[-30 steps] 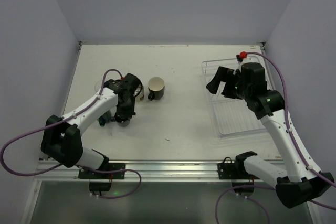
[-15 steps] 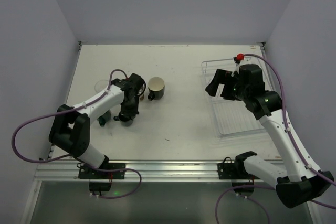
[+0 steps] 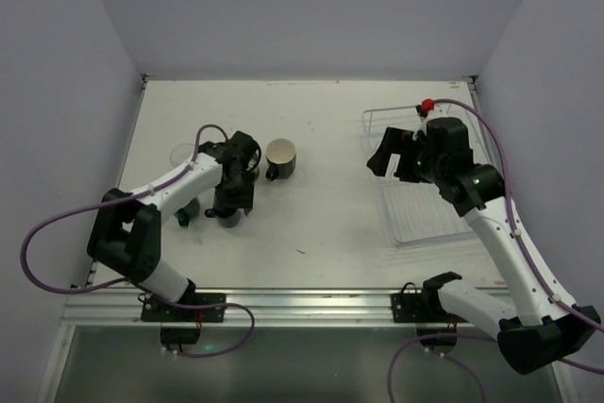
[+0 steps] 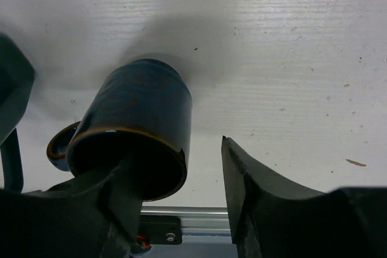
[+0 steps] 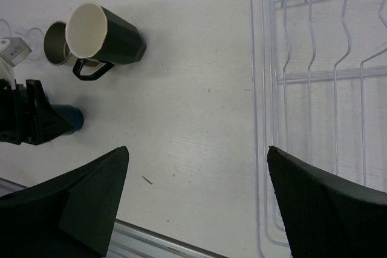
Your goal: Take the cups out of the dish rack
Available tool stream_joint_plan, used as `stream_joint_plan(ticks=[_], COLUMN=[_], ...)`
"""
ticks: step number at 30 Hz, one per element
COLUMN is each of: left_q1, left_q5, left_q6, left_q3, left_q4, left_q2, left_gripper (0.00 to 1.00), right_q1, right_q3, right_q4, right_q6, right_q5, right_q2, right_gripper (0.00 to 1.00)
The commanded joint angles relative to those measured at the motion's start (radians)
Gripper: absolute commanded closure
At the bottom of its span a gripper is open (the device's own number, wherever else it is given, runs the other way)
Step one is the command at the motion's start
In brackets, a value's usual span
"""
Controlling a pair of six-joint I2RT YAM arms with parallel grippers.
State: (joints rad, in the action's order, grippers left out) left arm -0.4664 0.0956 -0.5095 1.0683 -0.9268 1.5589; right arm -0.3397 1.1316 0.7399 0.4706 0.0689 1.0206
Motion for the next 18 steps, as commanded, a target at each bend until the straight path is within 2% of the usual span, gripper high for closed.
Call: stream_joint_plan(ticks=[1, 2, 6, 10, 11, 13, 16, 18], left_q1=[0.009, 0.011, 0.009, -0.023, -0.067, -0.144, -0.178, -0.179], left_q5=[0.033, 0.039, 0.107, 0.138, 0.135, 0.099, -0.022, -0.091], left_q6=[0.003, 0.003, -0.024, -0.061, -0.069, -0.084, -0.096, -0.119], left_q3=[0.012, 0.013, 0.028, 0.087, 0.1, 0.13, 0.096, 0.056], left_q4=[0.014, 0.008, -0.046, -0.092, -0.093, -0.075, 0.038, 0.151], left_q2=[-0.062, -0.071, -0.134, -0.247, -0.3, -0.379, -0.491, -0.551], left_gripper=[0.41, 0.39, 0.21, 0.15, 0.14, 0.12, 0.09, 0.06], right_q1=[-0.013, -0.015, -0.03, -0.05, -0.056, -0.068, -0.079, -0.082], right_q3=[0.002, 0.002, 0.007, 0.017, 0.013, 0.01, -0.035, -0.111], right_q4=[-0.025, -0.024, -0.016, 0.006, 0.009, 0.027, 0.03, -0.014], right_q6=[-0.007, -0.007, 0.0, 0.002, 0.003, 0.016, 0.059, 0.092], right_q5=[-0.012, -0.012, -0.024, -0.053, -0.066, -0.069, -0.073, 0.019], right_q2=[-0.008, -0.005, 0.001, -0.007, -0.017, -0.024, -0.054, -0.111], right_gripper=[0.01, 0.01, 0.01, 0.01, 0.01, 0.01, 0.01, 0.01])
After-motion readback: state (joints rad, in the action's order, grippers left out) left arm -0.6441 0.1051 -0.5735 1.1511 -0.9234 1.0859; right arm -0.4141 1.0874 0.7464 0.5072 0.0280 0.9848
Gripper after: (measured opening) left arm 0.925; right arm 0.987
